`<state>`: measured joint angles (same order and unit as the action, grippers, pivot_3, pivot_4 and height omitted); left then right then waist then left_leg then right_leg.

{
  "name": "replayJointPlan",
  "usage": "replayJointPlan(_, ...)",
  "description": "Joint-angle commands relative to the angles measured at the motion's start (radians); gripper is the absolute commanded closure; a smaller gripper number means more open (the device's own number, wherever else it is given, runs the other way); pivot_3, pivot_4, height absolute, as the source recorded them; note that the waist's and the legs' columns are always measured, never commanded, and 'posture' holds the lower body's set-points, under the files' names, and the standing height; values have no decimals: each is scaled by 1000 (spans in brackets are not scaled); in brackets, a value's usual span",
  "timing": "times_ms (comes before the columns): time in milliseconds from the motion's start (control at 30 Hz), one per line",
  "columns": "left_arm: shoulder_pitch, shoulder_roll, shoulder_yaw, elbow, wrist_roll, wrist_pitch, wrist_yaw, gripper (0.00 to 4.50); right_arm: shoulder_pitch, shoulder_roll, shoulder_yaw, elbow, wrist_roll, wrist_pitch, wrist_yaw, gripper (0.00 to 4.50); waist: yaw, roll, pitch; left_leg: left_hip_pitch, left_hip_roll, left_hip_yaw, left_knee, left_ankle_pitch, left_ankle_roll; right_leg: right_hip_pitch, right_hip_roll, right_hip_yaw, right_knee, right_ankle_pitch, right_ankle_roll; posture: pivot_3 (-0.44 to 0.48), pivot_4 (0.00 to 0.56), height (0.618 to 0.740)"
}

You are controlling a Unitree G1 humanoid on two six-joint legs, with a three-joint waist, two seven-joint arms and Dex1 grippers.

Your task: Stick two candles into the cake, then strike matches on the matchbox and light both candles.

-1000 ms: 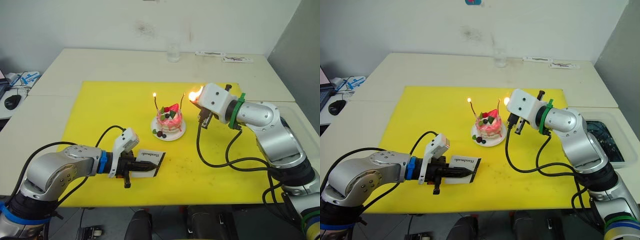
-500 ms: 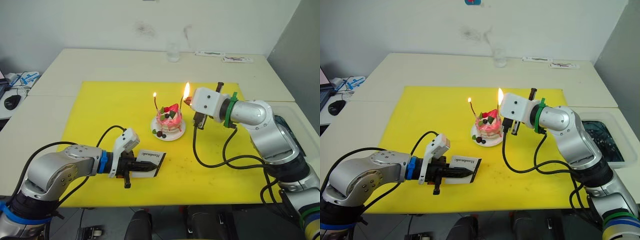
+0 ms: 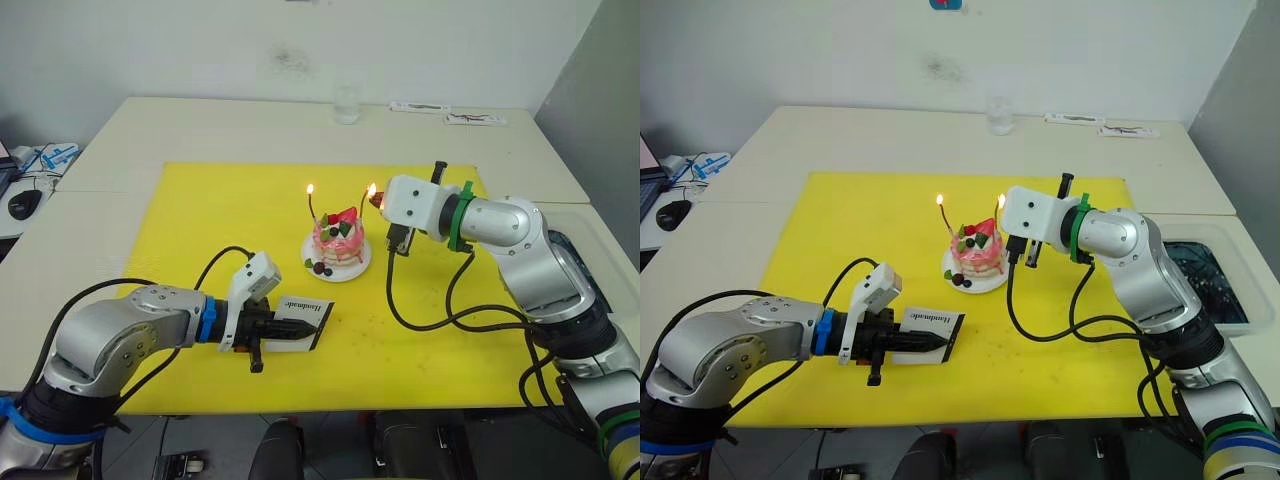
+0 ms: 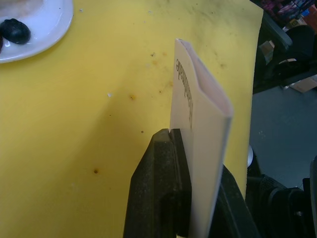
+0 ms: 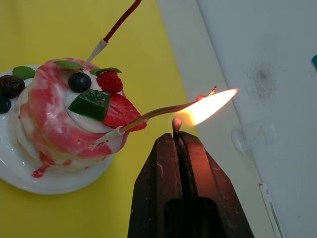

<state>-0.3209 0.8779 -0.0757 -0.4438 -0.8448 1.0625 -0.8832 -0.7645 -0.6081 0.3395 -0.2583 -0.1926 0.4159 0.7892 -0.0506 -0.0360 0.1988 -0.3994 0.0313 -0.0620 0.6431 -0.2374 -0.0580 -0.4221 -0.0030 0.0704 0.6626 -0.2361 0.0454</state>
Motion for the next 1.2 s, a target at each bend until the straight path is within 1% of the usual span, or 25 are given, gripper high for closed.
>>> replayJointPlan(33, -15, -6, 7, -33, -10, 5, -4, 4500, -34, -1, -8, -11, -18, -30, 8, 4474, 0, 0, 0, 0, 0, 0, 0, 0, 0, 0, 0, 0, 0, 0, 0, 0, 150, 740)
replayJointPlan(1200, -31, -23, 4, -29, -4, 23, -3, 4500, -57, -7, -22, 17, -70, -106, 50, 4474, 0, 0, 0, 0, 0, 0, 0, 0, 0, 0, 0, 0, 0, 0, 0, 0, 150, 740)
